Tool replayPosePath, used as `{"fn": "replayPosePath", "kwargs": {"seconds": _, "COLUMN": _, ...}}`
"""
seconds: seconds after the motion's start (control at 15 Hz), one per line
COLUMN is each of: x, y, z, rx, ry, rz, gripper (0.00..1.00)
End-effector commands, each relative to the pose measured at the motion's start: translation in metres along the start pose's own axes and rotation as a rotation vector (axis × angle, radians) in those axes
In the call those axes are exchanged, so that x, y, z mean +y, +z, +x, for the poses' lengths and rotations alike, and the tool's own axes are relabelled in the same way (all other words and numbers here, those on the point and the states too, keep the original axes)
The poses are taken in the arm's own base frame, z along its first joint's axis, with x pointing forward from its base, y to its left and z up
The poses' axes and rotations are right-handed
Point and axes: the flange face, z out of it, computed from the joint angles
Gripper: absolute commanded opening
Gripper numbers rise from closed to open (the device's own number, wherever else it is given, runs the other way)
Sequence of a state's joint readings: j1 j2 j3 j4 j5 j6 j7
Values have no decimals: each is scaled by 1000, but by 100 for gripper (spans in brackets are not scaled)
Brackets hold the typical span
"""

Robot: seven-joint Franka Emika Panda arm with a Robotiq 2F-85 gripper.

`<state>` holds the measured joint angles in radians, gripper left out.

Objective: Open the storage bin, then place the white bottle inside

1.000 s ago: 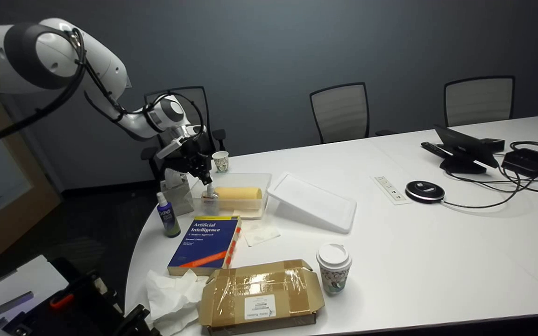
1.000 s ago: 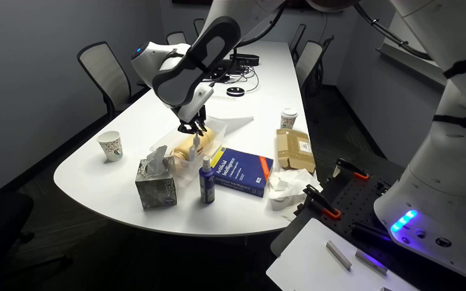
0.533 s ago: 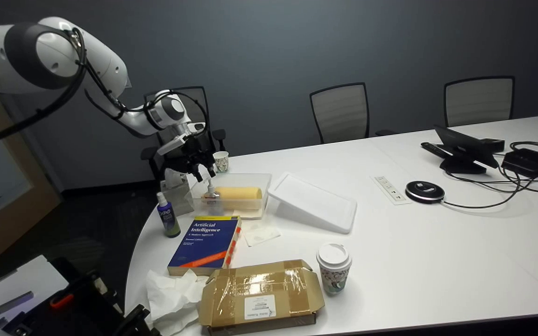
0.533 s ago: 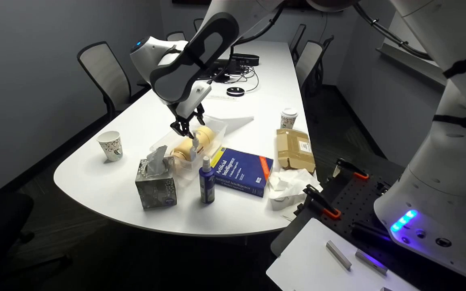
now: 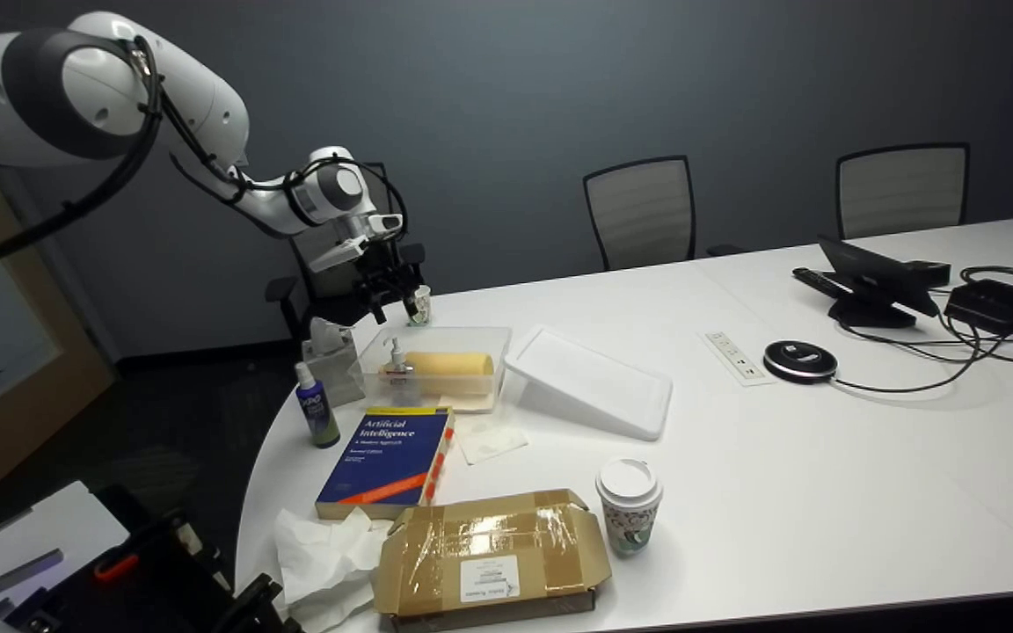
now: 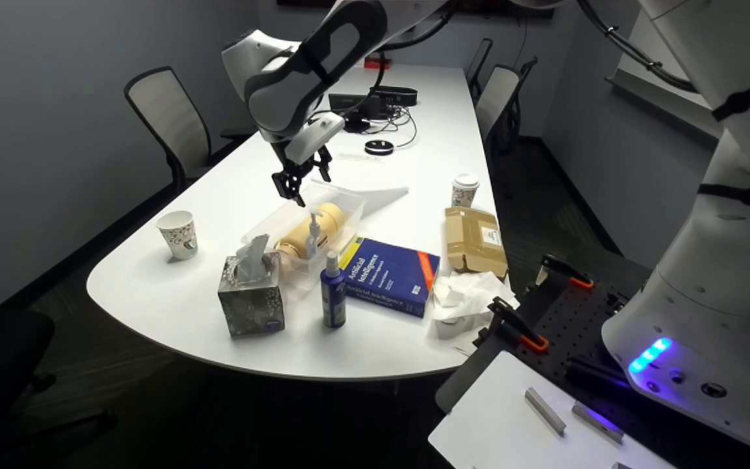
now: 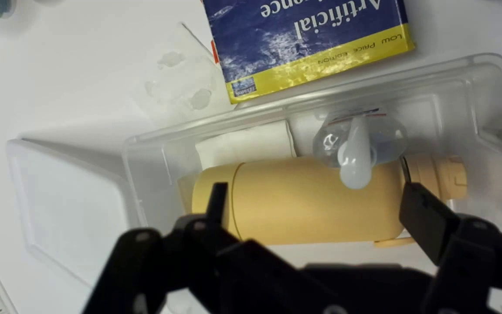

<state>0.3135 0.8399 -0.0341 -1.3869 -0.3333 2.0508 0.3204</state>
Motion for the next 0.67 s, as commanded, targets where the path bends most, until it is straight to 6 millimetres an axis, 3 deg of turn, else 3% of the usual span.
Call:
{"fn": "replayPosePath", "kwargs": {"seconds": 0.0, "x": 41, "y": -19, "z": -2, "rx": -54, "ry": 93, "rz": 53, "gripper": 100}}
{"fn": "replayPosePath", "kwargs": {"seconds": 0.27, "x": 79, "y": -23, "z": -3, "rx": -78, "ry": 186, "rz": 130, "gripper": 100}}
{"fn": "replayPosePath", "kwargs": {"seconds": 0.6, "x": 96, "y": -27, "z": -2, "rx": -72, "ry": 229, "rz": 163, "gripper": 100}}
